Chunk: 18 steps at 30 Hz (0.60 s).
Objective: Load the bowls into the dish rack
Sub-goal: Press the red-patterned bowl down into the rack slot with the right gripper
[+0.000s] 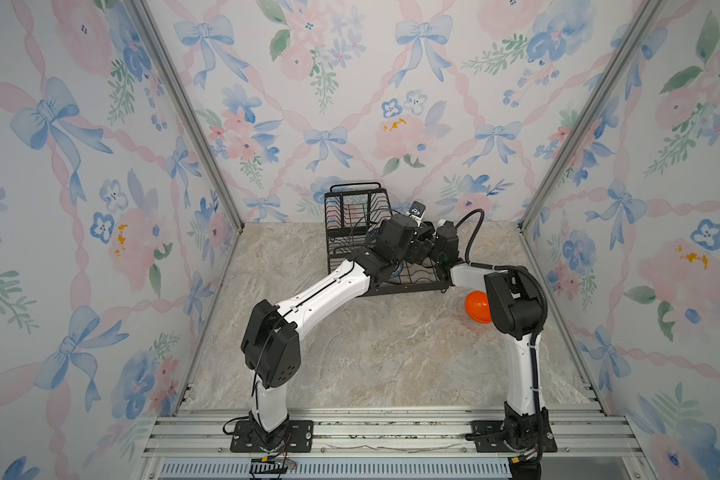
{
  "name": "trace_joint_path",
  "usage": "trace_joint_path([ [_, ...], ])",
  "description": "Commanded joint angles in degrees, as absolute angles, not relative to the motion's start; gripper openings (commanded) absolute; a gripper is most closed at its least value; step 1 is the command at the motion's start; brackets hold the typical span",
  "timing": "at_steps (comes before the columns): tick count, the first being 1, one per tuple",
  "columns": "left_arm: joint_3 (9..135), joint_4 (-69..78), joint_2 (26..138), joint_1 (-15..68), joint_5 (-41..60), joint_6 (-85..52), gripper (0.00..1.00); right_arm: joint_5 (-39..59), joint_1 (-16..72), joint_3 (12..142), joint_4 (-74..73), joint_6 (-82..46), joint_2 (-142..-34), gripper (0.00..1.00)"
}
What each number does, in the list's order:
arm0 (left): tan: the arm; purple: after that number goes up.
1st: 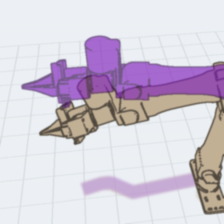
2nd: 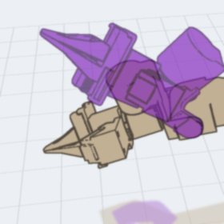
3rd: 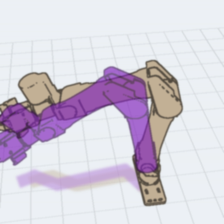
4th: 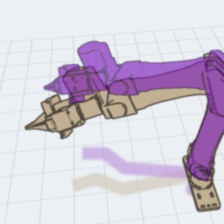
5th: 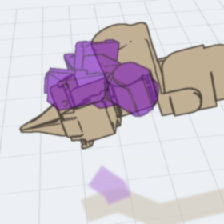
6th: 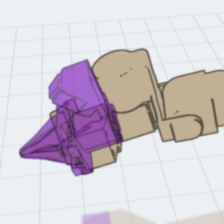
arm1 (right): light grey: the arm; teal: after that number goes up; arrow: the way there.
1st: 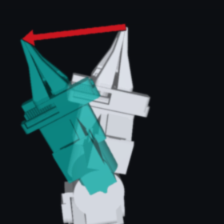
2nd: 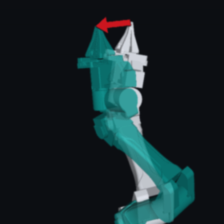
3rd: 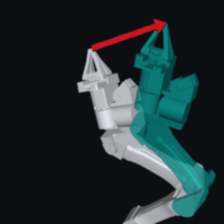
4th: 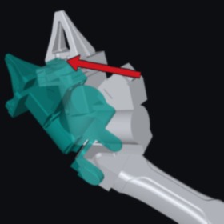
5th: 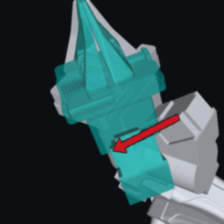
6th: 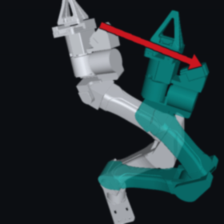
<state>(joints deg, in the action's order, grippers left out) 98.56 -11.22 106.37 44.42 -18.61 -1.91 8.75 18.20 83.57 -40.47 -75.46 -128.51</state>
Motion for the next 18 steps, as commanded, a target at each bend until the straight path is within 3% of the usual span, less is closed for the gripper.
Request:
trace_joint_path([
  [1, 97.74, -12.83, 105.21, 43.86, -19.40, -2.18, 0.98, 7.45, 19.15, 81.65, -42.72, -75.84, -128.21, 0.00],
  [18, 97.22, -12.93, 104.85, 43.86, -18.90, -2.68, 0.98, 6.50, 18.59, 78.14, -43.50, -76.88, -125.73, 0.00],
])
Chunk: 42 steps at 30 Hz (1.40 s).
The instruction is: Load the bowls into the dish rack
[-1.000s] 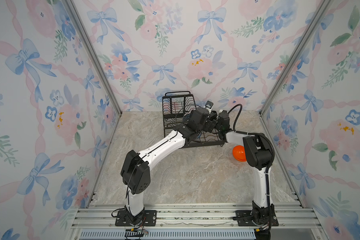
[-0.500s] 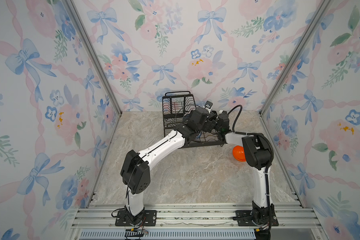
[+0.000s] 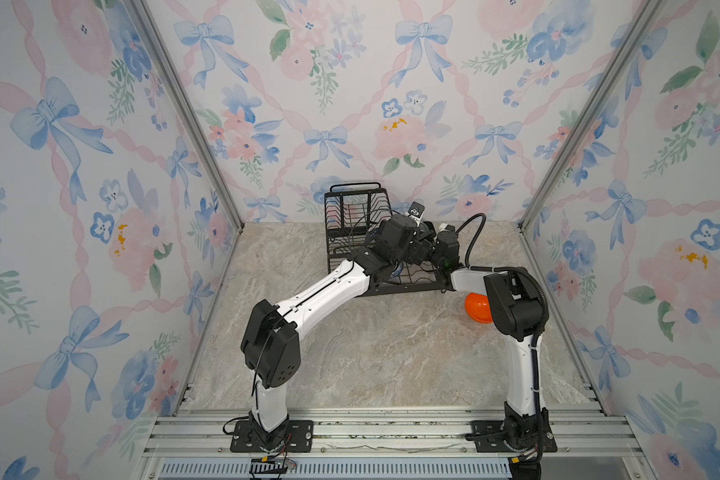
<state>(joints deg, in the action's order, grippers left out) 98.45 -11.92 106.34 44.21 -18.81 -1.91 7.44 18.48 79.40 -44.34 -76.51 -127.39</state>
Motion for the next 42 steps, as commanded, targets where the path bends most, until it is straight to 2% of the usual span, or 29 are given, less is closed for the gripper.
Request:
trace_joint_path([
  [1, 97.27, -13.00, 104.86, 43.85, -18.89, -2.72, 0.98, 6.42, 18.63, 77.84, -43.72, -77.09, -125.64, 0.00],
  [34, 94.40, -13.63, 101.46, 44.38, -19.36, -3.85, 0.98, 4.92, 19.59, 70.94, -40.17, -77.89, -121.29, 0.00],
  [42, 92.47, -13.67, 99.79, 44.46, -19.69, -4.31, 0.98, 3.79, 20.14, 70.66, -38.33, -77.88, -120.63, 0.04],
])
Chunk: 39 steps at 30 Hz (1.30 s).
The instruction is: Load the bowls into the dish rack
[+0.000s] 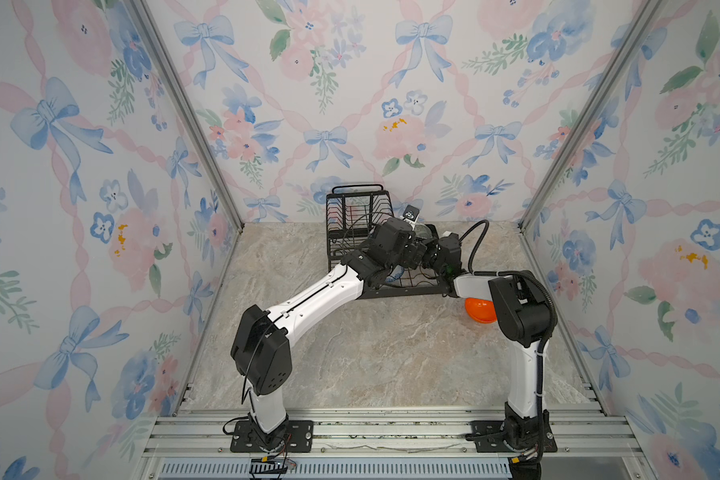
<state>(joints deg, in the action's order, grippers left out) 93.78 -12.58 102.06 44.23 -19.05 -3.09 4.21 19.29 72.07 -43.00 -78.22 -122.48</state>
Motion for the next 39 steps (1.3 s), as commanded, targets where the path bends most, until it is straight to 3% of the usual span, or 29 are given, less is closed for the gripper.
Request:
trace_joint_path([
  [1, 92.30, -13.60, 99.63, 44.47, -19.69, -4.40, 0.98, 3.61, 20.16, 70.62, -38.16, -77.93, -120.51, 0.06],
  [39, 85.45, -13.63, 92.49, 45.61, -21.77, -4.85, 0.98, -4.21, 22.30, 67.32, -36.06, -88.01, -119.18, 0.18],
])
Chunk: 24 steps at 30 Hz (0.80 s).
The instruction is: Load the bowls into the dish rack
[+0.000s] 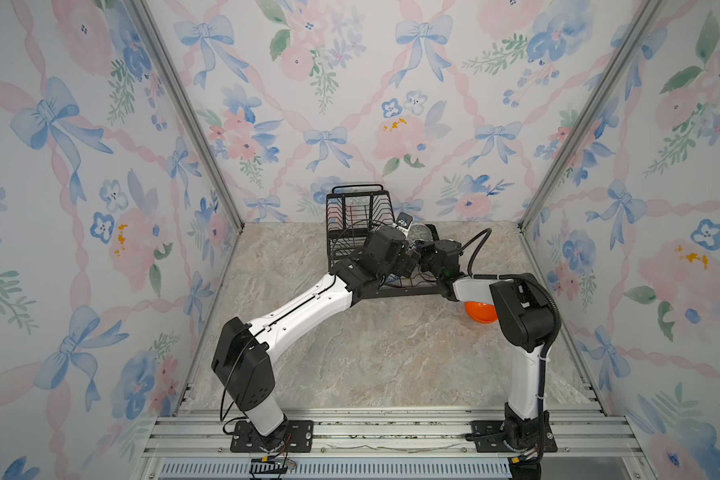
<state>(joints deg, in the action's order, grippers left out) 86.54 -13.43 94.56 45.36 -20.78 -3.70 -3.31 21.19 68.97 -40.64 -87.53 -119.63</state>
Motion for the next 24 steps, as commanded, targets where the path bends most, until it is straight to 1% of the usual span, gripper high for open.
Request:
trace_joint_path([
  [1, 85.32, -13.63, 92.34, 45.62, -21.71, -4.77, 0.98, -4.27, 22.31, 67.38, -35.99, -88.03, -119.18, 0.19],
  [16, 84.02, -13.54, 91.18, 45.53, -21.89, -4.14, 0.98, -3.34, 22.30, 69.87, -34.83, -86.22, -120.56, 0.21],
  [19, 84.08, -13.54, 91.23, 45.53, -21.88, -4.05, 0.98, -2.91, 22.15, 69.85, -34.54, -86.19, -120.81, 0.24],
  [24, 84.28, -13.56, 91.58, 45.42, -21.71, -3.93, 0.98, -2.69, 21.76, 69.70, -34.51, -85.94, -121.02, 0.25],
])
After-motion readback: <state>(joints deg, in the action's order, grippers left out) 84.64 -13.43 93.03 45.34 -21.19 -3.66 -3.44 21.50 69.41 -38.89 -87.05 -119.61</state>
